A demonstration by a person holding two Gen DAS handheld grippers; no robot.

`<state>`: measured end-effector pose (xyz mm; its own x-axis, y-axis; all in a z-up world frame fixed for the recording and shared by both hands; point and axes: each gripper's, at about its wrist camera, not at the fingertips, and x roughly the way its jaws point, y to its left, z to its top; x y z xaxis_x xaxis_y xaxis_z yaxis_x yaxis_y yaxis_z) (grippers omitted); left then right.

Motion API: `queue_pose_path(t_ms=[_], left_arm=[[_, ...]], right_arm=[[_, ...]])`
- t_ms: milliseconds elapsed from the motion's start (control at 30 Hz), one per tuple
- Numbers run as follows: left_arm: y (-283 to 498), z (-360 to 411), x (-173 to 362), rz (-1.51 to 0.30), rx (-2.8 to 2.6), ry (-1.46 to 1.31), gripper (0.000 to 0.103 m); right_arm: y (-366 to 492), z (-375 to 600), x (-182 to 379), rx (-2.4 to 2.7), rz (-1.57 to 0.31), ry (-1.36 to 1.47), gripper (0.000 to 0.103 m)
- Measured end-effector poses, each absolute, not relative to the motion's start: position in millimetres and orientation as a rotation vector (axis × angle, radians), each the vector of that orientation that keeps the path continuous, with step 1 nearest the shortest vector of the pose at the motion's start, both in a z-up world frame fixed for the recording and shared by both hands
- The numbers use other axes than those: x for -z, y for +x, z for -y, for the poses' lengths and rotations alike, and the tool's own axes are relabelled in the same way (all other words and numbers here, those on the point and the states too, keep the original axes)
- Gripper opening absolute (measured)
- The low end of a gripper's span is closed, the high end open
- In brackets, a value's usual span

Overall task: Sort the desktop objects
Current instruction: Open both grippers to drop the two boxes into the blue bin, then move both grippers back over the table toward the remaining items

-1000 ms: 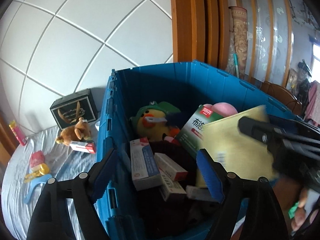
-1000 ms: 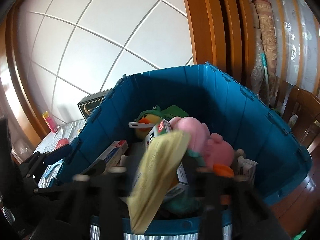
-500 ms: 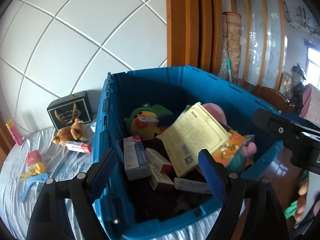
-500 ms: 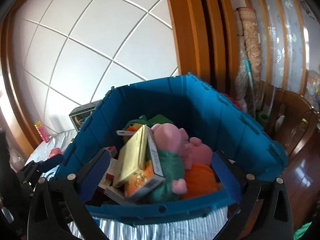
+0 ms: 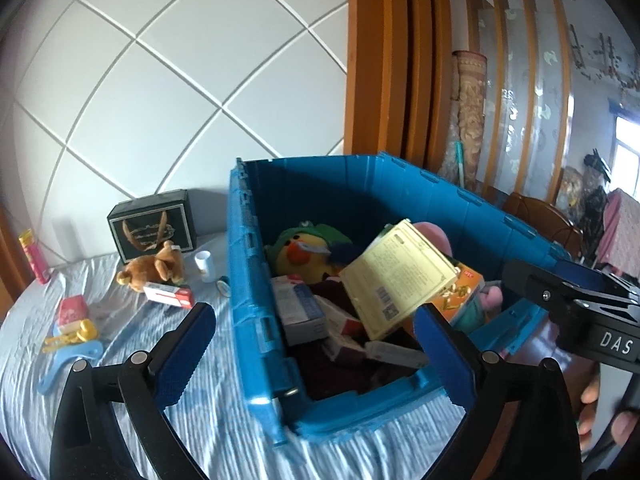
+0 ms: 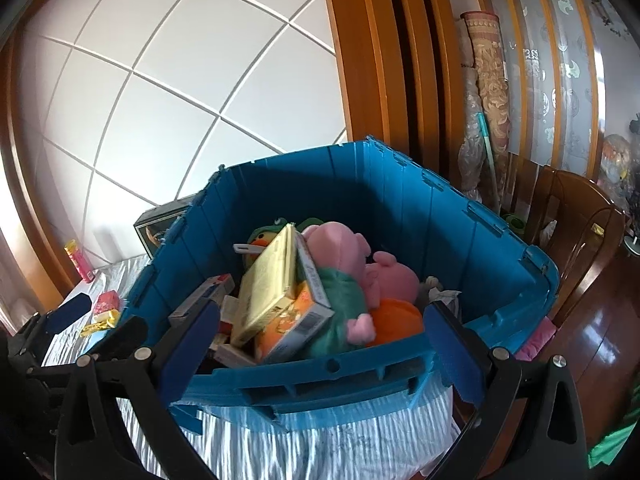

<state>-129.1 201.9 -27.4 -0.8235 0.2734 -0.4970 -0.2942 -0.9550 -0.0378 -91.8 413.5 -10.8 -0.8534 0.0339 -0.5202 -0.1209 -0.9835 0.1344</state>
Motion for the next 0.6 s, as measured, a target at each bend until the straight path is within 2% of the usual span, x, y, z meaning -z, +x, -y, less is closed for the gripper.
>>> queue_pose_path(t_ms=[333, 600], left_arm=[[-122.9, -128.7, 21.9, -0.027, -2.805, -0.71, 0.101], [-121.9, -31.6, 41.6, 0.033, -2.878, -0.804, 0.101]], right_arm=[[-88.6, -351.0, 1.3, -2.956, -0.184, -0.77, 0.103], [-89.5, -273.6, -9.6, -3.041, -0.167, -0.71, 0.103]])
